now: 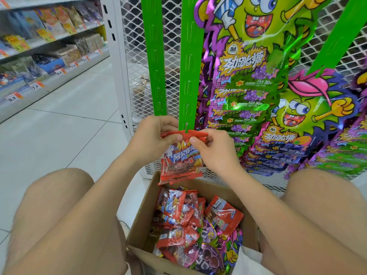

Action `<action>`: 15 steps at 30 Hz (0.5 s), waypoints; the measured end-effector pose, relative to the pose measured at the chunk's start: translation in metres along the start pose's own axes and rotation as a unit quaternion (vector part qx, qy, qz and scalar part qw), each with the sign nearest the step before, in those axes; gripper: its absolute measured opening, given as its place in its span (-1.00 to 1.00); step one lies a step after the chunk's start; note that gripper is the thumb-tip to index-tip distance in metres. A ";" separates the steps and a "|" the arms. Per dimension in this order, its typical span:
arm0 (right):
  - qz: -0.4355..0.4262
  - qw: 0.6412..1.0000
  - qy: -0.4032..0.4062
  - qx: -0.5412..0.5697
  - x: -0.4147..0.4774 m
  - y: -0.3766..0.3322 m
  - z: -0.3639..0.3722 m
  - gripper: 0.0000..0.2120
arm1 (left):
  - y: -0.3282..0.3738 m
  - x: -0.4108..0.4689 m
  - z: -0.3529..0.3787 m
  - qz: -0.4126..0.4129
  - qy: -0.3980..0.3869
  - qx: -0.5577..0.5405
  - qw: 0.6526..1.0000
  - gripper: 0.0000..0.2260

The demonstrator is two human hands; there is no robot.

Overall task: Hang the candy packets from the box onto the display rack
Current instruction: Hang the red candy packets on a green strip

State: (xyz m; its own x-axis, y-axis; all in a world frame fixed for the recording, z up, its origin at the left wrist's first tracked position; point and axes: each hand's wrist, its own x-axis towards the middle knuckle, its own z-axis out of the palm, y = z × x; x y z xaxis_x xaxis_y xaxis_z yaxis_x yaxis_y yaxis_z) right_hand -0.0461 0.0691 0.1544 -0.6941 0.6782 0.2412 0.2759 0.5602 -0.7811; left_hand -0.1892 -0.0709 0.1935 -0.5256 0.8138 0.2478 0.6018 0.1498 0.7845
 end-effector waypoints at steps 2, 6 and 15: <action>0.010 1.000 -0.007 -0.003 0.001 0.002 -0.001 -0.83 | -0.002 0.000 0.003 -0.007 0.016 -0.002 1.000 -0.82; 0.045 0.998 -0.036 -0.034 -0.002 0.007 0.001 -0.90 | -0.011 -0.002 0.006 -0.032 0.029 0.012 0.999 -0.78; 0.112 0.994 0.005 0.005 -0.005 0.019 0.005 -0.79 | -0.035 -0.017 0.034 -0.129 -0.024 -0.167 0.977 -0.70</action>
State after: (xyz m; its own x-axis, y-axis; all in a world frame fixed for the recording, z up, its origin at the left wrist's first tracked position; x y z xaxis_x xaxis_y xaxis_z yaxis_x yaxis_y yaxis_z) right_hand -0.0403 0.0741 0.1352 -0.6093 0.7901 0.0670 0.4164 0.3907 -0.8209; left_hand -0.1806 -0.0705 0.1424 -0.5999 0.8000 -0.0041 0.2192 0.1693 0.9609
